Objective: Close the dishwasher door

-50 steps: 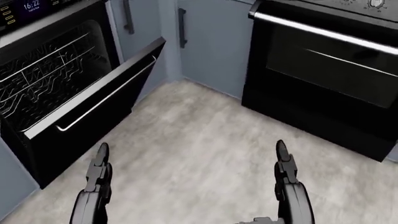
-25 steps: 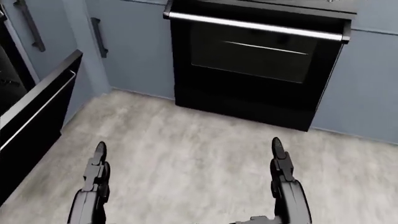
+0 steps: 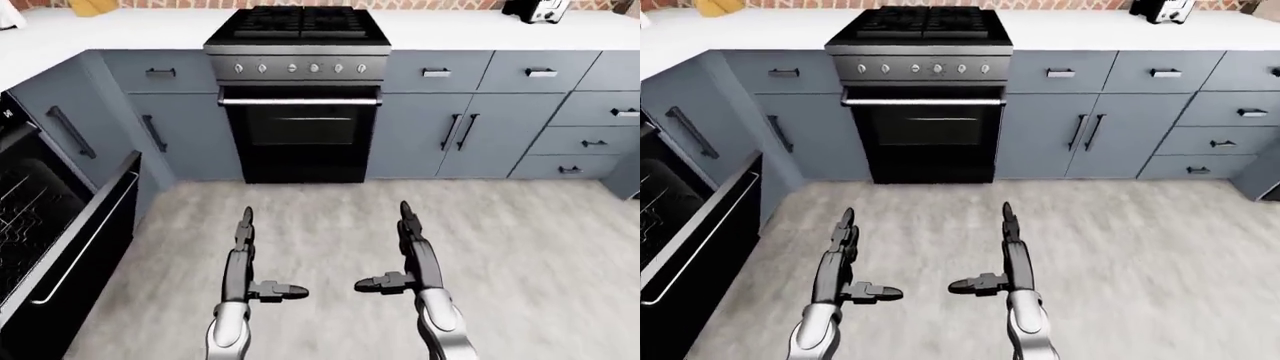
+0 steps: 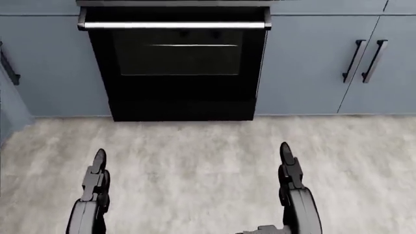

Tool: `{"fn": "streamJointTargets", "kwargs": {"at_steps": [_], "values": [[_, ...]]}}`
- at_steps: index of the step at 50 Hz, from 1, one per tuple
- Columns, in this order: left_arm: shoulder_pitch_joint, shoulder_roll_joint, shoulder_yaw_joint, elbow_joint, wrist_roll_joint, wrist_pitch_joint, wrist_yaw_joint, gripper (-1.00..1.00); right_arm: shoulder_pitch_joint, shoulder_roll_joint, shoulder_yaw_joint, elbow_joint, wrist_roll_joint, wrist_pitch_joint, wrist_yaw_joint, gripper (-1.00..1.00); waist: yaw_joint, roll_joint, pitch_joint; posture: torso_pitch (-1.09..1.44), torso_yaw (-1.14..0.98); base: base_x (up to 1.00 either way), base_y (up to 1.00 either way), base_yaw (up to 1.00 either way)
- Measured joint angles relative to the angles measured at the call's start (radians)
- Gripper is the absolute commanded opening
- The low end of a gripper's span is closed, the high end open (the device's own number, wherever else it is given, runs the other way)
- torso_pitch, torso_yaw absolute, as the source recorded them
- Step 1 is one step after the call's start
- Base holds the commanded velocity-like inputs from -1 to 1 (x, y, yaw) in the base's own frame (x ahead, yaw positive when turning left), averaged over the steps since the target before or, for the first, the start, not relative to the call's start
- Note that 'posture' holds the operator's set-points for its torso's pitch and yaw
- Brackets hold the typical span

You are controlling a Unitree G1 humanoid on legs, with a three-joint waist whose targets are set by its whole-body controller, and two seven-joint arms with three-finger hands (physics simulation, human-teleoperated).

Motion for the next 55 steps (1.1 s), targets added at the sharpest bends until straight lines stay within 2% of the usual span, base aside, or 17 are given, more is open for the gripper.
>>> {"fn": "streamJointTargets", "kwargs": {"at_steps": [1,2,3,6,11,13,16,19,24,30,32,34,37,47,50,52,55], "values": [[-0.001,0.001,0.001,0.001,0.000,-0.002,0.000,1.00,0.001,0.001,0.001,-0.004,0.000,0.000,0.000,1.00,-0.003,-0.020,-0.005,0.00,0.00,-0.02,0.00,-0.51],[-0.006,-0.004,0.000,0.003,0.000,-0.004,0.001,1.00,0.000,-0.004,0.000,-0.005,0.001,0.000,0.000,1.00,-0.012,-0.025,-0.011,0.00,0.00,-0.02,0.00,-0.50],[-0.007,-0.010,-0.006,0.007,0.000,-0.004,0.001,1.00,-0.003,-0.009,-0.007,0.001,0.001,0.000,-0.001,1.00,-0.022,-0.015,-0.007,0.00,0.00,-0.02,0.00,-0.48],[0.001,-0.015,-0.028,0.012,0.003,0.002,-0.009,1.00,0.011,-0.013,-0.026,0.016,0.000,0.010,-0.010,1.00,-0.037,-0.007,-0.009,0.00,0.00,-0.02,0.00,-0.47],[-0.002,-0.010,-0.016,-0.001,0.003,0.002,-0.009,1.00,0.007,-0.010,-0.020,0.000,-0.002,0.016,-0.015,1.00,-0.023,0.047,0.009,0.00,0.00,-0.02,0.00,-0.32],[-0.005,-0.009,-0.016,-0.009,0.002,-0.004,-0.008,1.00,0.002,-0.010,-0.021,-0.004,-0.005,0.017,-0.020,1.00,-0.030,0.057,0.017,0.00,0.00,0.00,0.00,0.00],[-0.002,-0.009,-0.017,-0.014,0.002,-0.007,-0.007,1.00,0.001,-0.010,-0.017,-0.022,-0.010,0.023,-0.023,1.00,-0.042,0.092,-0.001,0.00,0.00,0.00,0.00,0.00],[0.001,-0.002,-0.003,0.003,0.002,0.000,-0.004,1.00,0.002,0.000,0.005,-0.015,-0.012,0.030,-0.015,1.00,-0.029,0.054,-0.002,0.00,0.00,0.00,0.00,0.00],[0.006,-0.002,0.001,0.024,0.002,0.009,0.001,1.00,-0.001,0.000,0.009,-0.007,-0.016,0.040,-0.008,1.00,-0.009,0.023,-0.005,0.00,0.00,0.00,0.14,0.00],[-0.003,-0.015,-0.028,0.004,0.007,-0.002,-0.008,1.00,0.008,-0.013,-0.022,-0.011,-0.016,0.033,-0.017,1.00,-0.023,0.065,-0.008,0.00,0.00,0.00,0.29,0.00],[-0.003,-0.014,-0.028,-0.005,0.008,-0.007,-0.009,1.00,0.011,-0.011,-0.019,-0.017,-0.015,0.037,-0.018,1.00,-0.023,0.089,-0.009,0.00,0.00,0.00,0.29,0.00],[-0.001,-0.005,-0.016,-0.003,0.008,-0.009,-0.007,1.00,0.009,-0.001,-0.004,-0.014,-0.014,0.034,-0.015,1.00,-0.015,0.079,-0.001,0.00,0.00,0.00,0.28,0.00],[0.011,-0.001,0.000,0.007,0.007,-0.001,0.000,1.00,0.009,0.003,0.014,-0.010,-0.013,0.034,-0.005,1.00,-0.005,0.088,-0.002,0.00,0.00,0.00,0.29,0.00],[0.010,-0.006,-0.013,-0.004,0.008,-0.001,-0.002,1.00,0.007,-0.002,0.001,-0.014,-0.015,0.026,-0.009,1.00,0.000,0.014,-0.002,0.00,0.00,0.00,0.29,0.00],[0.011,-0.005,-0.010,-0.009,0.009,-0.002,-0.001,1.00,0.008,-0.001,0.004,-0.013,-0.015,0.025,-0.007,1.00,0.002,-0.019,-0.001,0.00,0.00,0.00,0.29,0.00],[0.010,-0.014,-0.019,-0.002,0.010,-0.001,-0.001,1.00,0.010,-0.009,-0.006,-0.008,-0.015,0.026,-0.008,1.00,-0.011,0.004,0.008,0.00,0.00,0.00,0.29,0.00],[0.018,-0.016,-0.033,0.004,0.012,0.007,-0.008,1.00,0.023,-0.011,-0.017,-0.002,-0.015,0.036,-0.012,1.00,-0.022,-0.012,-0.001,0.00,0.00,0.00,0.29,0.00]]}}
